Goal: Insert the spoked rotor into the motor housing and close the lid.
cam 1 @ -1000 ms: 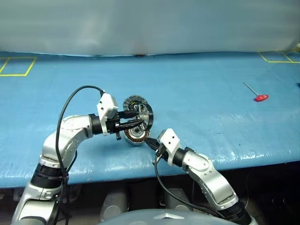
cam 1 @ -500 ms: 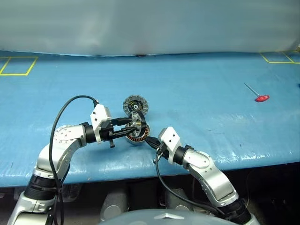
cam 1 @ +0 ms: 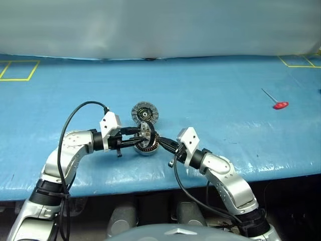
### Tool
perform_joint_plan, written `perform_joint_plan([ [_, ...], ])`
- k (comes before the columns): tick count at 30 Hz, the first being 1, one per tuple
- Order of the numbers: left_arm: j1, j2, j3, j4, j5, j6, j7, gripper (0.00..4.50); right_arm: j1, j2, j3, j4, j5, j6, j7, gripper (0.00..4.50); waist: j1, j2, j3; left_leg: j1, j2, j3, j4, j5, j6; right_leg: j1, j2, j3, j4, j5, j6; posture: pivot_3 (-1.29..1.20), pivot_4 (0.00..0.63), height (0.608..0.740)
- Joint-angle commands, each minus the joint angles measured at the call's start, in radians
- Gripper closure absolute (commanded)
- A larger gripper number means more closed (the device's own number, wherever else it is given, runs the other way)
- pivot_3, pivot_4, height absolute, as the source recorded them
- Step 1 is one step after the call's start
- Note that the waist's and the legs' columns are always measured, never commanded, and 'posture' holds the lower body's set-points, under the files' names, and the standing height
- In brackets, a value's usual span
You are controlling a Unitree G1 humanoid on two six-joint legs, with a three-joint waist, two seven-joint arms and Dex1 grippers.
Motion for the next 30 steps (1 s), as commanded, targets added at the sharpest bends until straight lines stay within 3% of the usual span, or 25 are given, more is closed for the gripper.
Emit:
perform_joint_plan([
  [1,-0.032,0.021,-0.013,0.0,0.01,0.006,-0.03,3.11,-0.008,-0.009,-0.026,-0.008,0.028,-0.035,0.031,4.5,0.0,0.0,0.0,0.0,0.0,0.0,0.0,0.0,0.0,0.0,0.0,0.0,0.0,0.0,0.0,0.0,0.15,0.74],
  [30,-0.173,0.068,-0.081,0.084,0.075,0.056,-0.133,3.11,0.02,0.007,0.009,0.033,-0.012,-0.069,0.011,4.5,-0.001,0.0,0.0,0.0,0.0,0.0,0.0,0.0,0.0,0.0,0.0,0.0,0.0,-0.001,0.001,0.0,0.15,0.74],
])
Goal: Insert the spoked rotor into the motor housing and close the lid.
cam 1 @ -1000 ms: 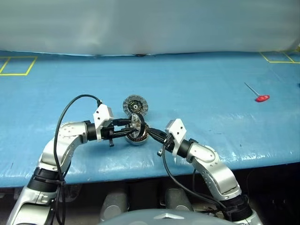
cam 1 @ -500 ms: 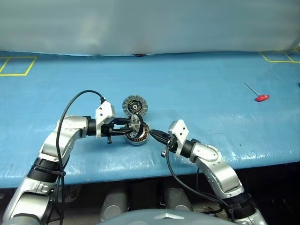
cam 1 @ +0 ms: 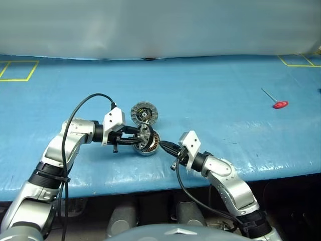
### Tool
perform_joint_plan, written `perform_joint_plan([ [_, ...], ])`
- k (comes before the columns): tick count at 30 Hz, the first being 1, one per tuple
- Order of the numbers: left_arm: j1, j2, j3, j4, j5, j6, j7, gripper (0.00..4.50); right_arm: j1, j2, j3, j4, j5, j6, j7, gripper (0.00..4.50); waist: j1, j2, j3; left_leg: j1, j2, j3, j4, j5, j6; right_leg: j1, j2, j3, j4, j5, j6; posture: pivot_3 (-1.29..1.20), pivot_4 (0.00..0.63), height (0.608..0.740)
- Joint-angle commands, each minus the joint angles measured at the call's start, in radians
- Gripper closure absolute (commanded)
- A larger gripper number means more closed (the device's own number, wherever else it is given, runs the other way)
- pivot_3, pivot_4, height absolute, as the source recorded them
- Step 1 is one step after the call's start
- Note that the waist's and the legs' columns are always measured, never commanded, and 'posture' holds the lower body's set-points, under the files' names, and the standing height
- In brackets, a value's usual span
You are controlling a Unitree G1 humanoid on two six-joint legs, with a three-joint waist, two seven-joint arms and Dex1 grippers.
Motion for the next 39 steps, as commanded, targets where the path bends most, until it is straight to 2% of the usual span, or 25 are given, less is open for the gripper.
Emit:
perform_joint_plan([
  [1,-0.018,0.012,0.014,-0.015,-0.005,0.014,-0.007,3.11,-0.004,0.006,0.005,-0.02,-0.002,-0.024,0.0,4.5,0.0,0.0,0.0,0.0,0.0,0.0,0.0,0.0,0.0,0.0,0.0,0.0,0.0,0.0,0.0,0.0,0.15,0.74],
  [39,-0.068,0.022,-0.065,-0.044,0.05,0.101,-0.009,3.11,0.002,0.015,0.025,-0.012,-0.021,-0.024,-0.021,4.5,0.001,0.0,0.0,0.0,0.0,0.0,0.0,0.0,0.0,0.0,0.0,0.0,0.0,0.0,0.0,0.0,0.15,0.74],
])
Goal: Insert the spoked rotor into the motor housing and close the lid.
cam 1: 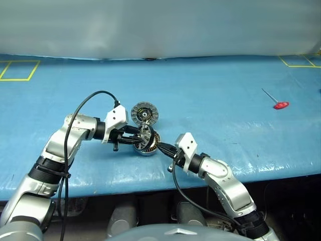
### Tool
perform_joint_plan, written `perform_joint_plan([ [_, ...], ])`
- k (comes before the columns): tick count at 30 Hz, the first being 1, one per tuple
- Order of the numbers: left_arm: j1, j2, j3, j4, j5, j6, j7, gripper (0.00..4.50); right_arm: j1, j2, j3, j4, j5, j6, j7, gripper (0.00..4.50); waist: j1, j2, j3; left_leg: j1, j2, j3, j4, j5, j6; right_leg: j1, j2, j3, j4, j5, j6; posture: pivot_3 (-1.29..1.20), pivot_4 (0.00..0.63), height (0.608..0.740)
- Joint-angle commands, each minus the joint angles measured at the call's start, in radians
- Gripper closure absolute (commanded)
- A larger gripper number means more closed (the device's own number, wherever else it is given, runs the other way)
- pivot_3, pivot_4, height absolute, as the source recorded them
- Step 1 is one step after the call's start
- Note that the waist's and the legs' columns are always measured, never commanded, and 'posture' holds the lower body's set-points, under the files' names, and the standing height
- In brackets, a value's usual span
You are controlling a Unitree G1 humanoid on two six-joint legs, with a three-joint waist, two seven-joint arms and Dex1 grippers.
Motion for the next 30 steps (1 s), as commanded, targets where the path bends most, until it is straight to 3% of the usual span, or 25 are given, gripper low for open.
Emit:
perform_joint_plan([
  [1,-0.011,-0.001,-0.024,-0.024,0.023,0.012,0.009,3.11,-0.002,0.007,-0.006,-0.012,0.0,-0.023,-0.003,4.5,0.0,0.0,0.0,0.0,0.0,0.0,0.0,0.0,0.0,0.0,0.0,0.0,0.0,0.0,0.0,0.0,0.15,0.74],
  [30,-0.139,-0.038,-0.136,0.083,0.119,0.095,-0.021,3.11,0.003,0.024,-0.011,-0.006,-0.027,-0.041,-0.014,4.5,0.013,0.001,-0.001,0.002,-0.001,0.0,0.0,0.0,0.001,0.002,0.0,0.0,0.0,0.0,0.002,0.0,0.15,0.74],
])
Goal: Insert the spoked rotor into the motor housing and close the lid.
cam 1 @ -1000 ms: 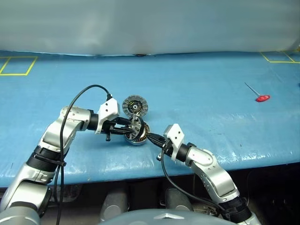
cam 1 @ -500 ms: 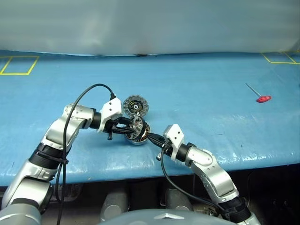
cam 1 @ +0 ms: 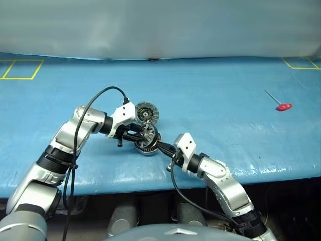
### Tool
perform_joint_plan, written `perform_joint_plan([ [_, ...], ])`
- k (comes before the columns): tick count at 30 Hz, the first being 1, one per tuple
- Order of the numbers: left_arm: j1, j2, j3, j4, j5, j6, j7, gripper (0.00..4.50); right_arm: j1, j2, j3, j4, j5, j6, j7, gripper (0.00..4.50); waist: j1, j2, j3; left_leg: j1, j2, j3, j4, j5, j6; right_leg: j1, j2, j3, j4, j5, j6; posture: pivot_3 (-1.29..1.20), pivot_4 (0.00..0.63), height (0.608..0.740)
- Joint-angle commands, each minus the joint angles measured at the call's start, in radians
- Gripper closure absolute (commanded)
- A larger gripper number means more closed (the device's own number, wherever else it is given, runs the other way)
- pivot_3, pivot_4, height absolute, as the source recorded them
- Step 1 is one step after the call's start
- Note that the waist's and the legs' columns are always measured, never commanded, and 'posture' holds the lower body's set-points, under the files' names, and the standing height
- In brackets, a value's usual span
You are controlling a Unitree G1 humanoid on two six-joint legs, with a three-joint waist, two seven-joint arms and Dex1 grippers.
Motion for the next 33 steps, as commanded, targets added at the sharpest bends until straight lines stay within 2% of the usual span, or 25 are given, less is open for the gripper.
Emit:
perform_joint_plan([
  [1,-0.007,-0.011,-0.04,0.029,0.023,0.017,-0.004,3.11,0.003,0.004,-0.011,-0.032,0.006,-0.02,-0.008,4.5,0.0,0.0,0.0,0.001,0.0,0.0,0.0,0.0,0.0,0.001,0.0,0.0,0.0,0.0,0.0,0.0,0.15,0.74],
  [19,-0.07,-0.011,-0.065,0.044,0.036,0.017,-0.051,3.11,0.008,0.006,-0.006,-0.032,0.007,-0.022,-0.015,4.5,-0.002,0.0,0.0,0.003,0.0,-0.001,0.0,0.0,0.0,0.004,0.0,0.0,-0.001,0.0,0.0,0.0,0.15,0.74],
  [33,-0.073,0.006,-0.081,-0.029,0.017,0.046,-0.083,3.11,0.012,0.012,0.0,-0.03,0.004,-0.022,-0.015,4.5,-0.002,0.0,0.0,0.003,0.0,-0.001,0.0,0.0,0.001,0.003,0.0,0.0,-0.001,0.0,0.0,0.0,0.15,0.74],
])
